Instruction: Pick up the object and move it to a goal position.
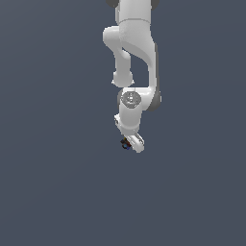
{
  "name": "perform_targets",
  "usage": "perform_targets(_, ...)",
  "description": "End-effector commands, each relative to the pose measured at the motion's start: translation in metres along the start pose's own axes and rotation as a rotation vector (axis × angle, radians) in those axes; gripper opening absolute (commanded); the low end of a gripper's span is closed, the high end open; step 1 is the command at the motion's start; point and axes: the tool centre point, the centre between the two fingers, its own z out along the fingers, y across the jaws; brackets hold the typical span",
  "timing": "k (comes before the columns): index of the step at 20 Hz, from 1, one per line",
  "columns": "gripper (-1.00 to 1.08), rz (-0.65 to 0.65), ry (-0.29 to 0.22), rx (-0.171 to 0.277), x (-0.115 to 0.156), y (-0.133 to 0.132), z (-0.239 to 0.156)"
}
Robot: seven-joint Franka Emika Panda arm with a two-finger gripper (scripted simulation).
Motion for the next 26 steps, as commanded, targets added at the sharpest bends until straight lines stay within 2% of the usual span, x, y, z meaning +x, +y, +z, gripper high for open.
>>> perform_targets(1,1.00,0.000,0.001,0.001,0.000,-0.001,0.005)
perform_targets(3,1.00,0.000,0.001,0.001,0.000,-0.001,0.006)
perform_targets(4,-1.00,0.000,0.001,0.001,0.000,-0.001,0.006)
perform_targets(18,-1.00,0.002,0.005,0.010,0.001,-0.006,-0.004)
perform_targets(26,-1.00,0.002,0.005,0.009,-0.007,-0.024,-0.039)
